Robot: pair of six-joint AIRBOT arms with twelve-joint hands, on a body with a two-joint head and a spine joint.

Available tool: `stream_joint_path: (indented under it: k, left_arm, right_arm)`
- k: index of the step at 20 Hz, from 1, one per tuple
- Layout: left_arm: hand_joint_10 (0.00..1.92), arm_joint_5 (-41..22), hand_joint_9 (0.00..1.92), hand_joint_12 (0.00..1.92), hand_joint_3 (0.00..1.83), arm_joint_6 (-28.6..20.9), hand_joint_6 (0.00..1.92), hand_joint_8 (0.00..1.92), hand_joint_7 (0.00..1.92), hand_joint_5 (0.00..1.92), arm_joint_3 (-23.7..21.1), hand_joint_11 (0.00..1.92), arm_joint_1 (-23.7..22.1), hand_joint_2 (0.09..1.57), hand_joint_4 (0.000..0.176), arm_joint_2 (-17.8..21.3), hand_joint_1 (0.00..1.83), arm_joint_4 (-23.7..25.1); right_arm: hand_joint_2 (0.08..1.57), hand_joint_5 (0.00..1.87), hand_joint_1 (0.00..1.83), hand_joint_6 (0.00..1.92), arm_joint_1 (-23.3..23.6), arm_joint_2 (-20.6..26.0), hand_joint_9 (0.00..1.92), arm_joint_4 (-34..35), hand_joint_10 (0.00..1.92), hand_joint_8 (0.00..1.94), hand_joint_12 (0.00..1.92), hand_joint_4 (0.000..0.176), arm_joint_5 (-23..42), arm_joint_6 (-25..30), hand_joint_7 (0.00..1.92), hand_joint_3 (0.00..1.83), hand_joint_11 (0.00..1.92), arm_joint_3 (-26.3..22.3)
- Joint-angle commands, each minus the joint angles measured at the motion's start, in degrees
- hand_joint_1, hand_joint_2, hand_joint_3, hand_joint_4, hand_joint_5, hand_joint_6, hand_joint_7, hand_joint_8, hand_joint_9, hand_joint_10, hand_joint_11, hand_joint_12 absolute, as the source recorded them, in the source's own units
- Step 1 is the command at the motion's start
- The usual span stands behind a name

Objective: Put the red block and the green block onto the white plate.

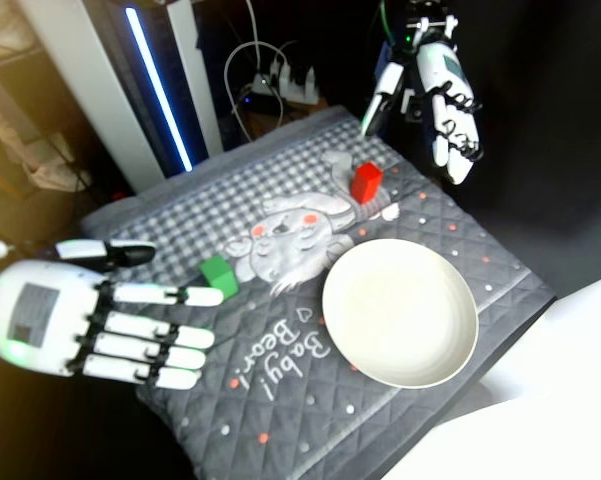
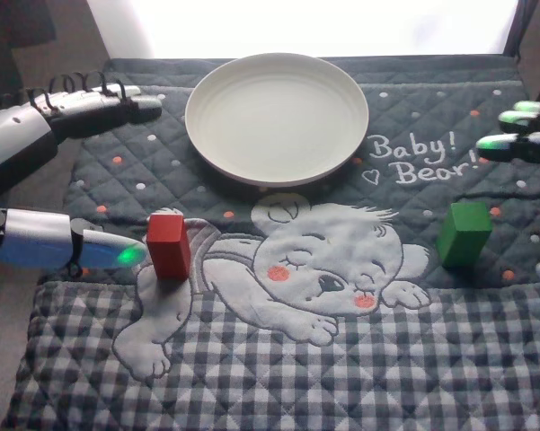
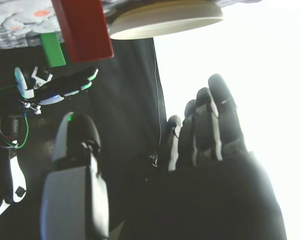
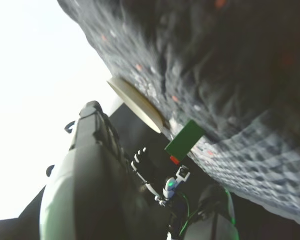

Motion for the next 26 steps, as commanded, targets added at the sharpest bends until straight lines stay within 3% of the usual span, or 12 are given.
stream_joint_path:
  k: [1, 2, 6, 9, 12, 14, 16, 17, 19, 21, 24, 26]
  left_arm:
    - [0.01, -7.30, 0.06, 0.26, 0.01, -0.19, 0.00, 0.00, 0.14, 0.29, 0.08, 0.00, -0.63, 0.91, 0.040, 0.15, 0.79, -0.69]
    - [0.01, -7.54, 0.07, 0.29, 0.01, -0.20, 0.00, 0.00, 0.14, 0.30, 0.05, 0.00, -0.63, 0.91, 0.030, 0.29, 0.78, -0.69]
    - [0.01, -6.32, 0.10, 0.38, 0.00, -0.19, 0.00, 0.00, 0.16, 0.31, 0.08, 0.00, -1.58, 0.89, 0.012, 0.17, 0.82, 0.53]
    - [0.00, -2.96, 0.11, 0.37, 0.00, -0.19, 0.00, 0.00, 0.15, 0.32, 0.37, 0.00, -3.10, 0.88, 0.057, -0.84, 0.82, 3.43]
    - [0.00, 1.98, 0.13, 0.58, 0.00, -0.23, 0.00, 0.00, 0.12, 0.32, 1.48, 0.00, -5.64, 0.85, 0.019, -2.85, 0.94, 7.04]
    - [0.00, 4.88, 0.19, 0.69, 0.00, -0.69, 0.00, 0.01, 0.18, 0.31, 2.38, 0.00, -6.92, 0.84, 0.051, -3.93, 0.95, 9.17]
    - [0.01, 7.46, 0.23, 0.76, 0.00, -1.14, 0.00, 0.01, 0.22, 0.31, 3.06, 0.00, -8.02, 0.85, 0.049, -4.53, 0.96, 11.15]
    - [0.01, 8.80, 0.24, 0.78, 0.00, -1.14, 0.00, 0.00, 0.22, 0.30, 3.30, 0.00, -8.61, 0.83, 0.075, -4.65, 0.95, 12.10]
    - [0.02, 10.43, 0.37, 0.95, 0.00, -1.13, 0.01, 0.01, 0.40, 0.41, 3.72, 0.00, -9.25, 0.82, 0.029, -4.95, 1.02, 13.17]
    - [0.03, 11.12, 0.44, 1.01, 0.01, -1.13, 0.01, 0.03, 0.50, 0.47, 4.01, 0.00, -9.29, 0.85, 0.002, -5.27, 1.01, 13.35]
    - [0.11, 11.47, 0.74, 1.37, 0.00, -1.12, 0.01, 0.03, 0.85, 0.71, 4.23, 0.08, -9.33, 0.90, 0.000, -5.71, 1.08, 13.35]
    - [0.75, 11.49, 0.70, 1.58, 0.00, -1.12, 0.02, 0.05, 1.14, 0.98, 4.35, 0.20, -9.34, 1.00, 0.000, -5.97, 0.95, 13.33]
  right_arm:
    - [0.92, 0.32, 0.83, 0.00, 1.50, 0.12, 0.12, 0.97, 0.01, 0.00, 0.48, 0.165, 6.36, 0.19, 0.19, 0.01, 0.00, 0.40]
    - [0.94, 0.31, 0.81, 0.00, 3.53, -0.16, 0.13, -0.68, 0.01, 0.00, 0.46, 0.150, 5.53, 0.19, 0.19, 0.01, 0.00, 0.45]
    - [0.94, 0.33, 0.82, 0.00, 6.01, -1.14, 0.13, -2.85, 0.01, 0.00, 0.36, 0.168, 5.01, 0.19, 0.20, 0.00, 0.02, 0.71]
    - [0.95, 0.33, 0.78, 0.00, 7.79, -2.67, 0.16, -4.04, 0.00, 0.00, 0.46, 0.146, 3.71, 0.19, 0.23, 0.00, 0.00, 1.51]
    - [0.89, 0.38, 0.80, 0.01, 8.52, -4.33, 0.22, -4.76, 0.01, 0.01, 0.54, 0.128, 1.97, 0.19, 0.29, 0.00, 0.00, 2.51]
    - [0.87, 0.39, 0.84, 0.01, 8.56, -5.32, 0.26, -4.81, 0.02, 0.01, 0.58, 0.132, 0.56, 0.20, 0.31, 0.00, 0.08, 3.22]
    - [0.87, 0.40, 0.84, 0.01, 8.59, -6.22, 0.29, -4.83, 0.02, 0.01, 0.60, 0.140, -0.85, 0.20, 0.31, 0.00, 0.11, 4.00]
    - [0.86, 0.41, 0.82, 0.01, 8.59, -6.58, 0.32, -4.84, 0.01, 0.01, 0.70, 0.148, -1.65, 0.20, 0.32, 0.00, 0.12, 4.37]
    - [0.86, 0.43, 0.87, 0.00, 8.59, -6.94, 0.36, -4.84, 0.00, 0.00, 1.04, 0.145, -2.38, 0.20, 0.36, 0.00, 0.01, 4.81]
    - [0.86, 0.44, 0.89, 0.00, 8.59, -7.22, 0.36, -4.83, 0.00, 0.00, 1.03, 0.137, -2.55, 0.20, 0.38, 0.00, 0.00, 5.08]
    - [0.87, 0.50, 0.86, 0.00, 8.59, -7.47, 0.50, -4.82, 0.02, 0.01, 1.09, 0.086, -2.63, 0.20, 0.51, 0.00, 0.06, 5.13]
    - [0.87, 0.59, 0.94, 0.00, 8.59, -7.85, 0.68, -4.82, 0.04, 0.01, 1.15, 0.075, -2.68, 0.20, 0.68, 0.00, 0.23, 5.29]
